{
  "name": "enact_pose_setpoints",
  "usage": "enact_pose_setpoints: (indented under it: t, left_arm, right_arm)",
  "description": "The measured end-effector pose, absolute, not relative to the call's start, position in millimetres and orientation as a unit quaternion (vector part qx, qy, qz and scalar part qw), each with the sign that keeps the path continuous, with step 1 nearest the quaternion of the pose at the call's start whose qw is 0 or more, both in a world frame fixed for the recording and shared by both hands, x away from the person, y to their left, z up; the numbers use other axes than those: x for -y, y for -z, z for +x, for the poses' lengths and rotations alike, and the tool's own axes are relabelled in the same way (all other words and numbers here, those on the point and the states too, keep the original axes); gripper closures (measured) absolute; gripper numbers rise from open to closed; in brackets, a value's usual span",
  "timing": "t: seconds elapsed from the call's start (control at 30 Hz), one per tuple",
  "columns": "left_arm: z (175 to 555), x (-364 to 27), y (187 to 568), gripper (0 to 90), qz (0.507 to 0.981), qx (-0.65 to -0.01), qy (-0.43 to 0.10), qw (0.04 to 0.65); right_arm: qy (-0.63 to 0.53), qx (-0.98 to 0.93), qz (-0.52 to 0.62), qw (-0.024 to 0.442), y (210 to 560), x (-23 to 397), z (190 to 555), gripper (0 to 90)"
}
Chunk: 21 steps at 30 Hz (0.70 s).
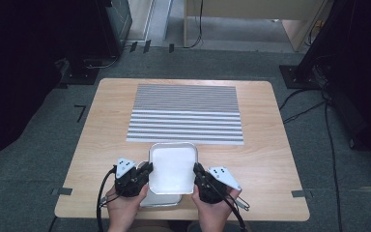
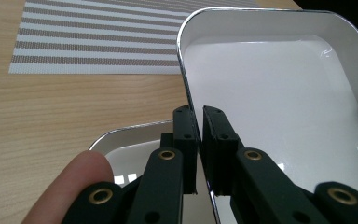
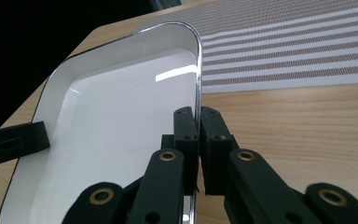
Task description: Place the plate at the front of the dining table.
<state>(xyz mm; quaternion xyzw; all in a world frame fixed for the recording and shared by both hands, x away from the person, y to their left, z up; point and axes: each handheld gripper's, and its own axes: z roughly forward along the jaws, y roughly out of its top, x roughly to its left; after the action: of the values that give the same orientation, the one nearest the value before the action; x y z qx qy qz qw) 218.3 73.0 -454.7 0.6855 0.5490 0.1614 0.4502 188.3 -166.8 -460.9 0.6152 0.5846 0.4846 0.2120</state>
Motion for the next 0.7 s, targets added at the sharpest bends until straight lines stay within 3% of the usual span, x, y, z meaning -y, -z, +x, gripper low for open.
enact_pose_setpoints:
  t: [0.7]
  left_arm:
    - [244, -64, 439, 86.9, 0.680, -0.548, -0.173, 0.455]
  right_arm:
    - [-0.495, -0.584, 0.613, 0.197, 451, 179, 218, 88.4]
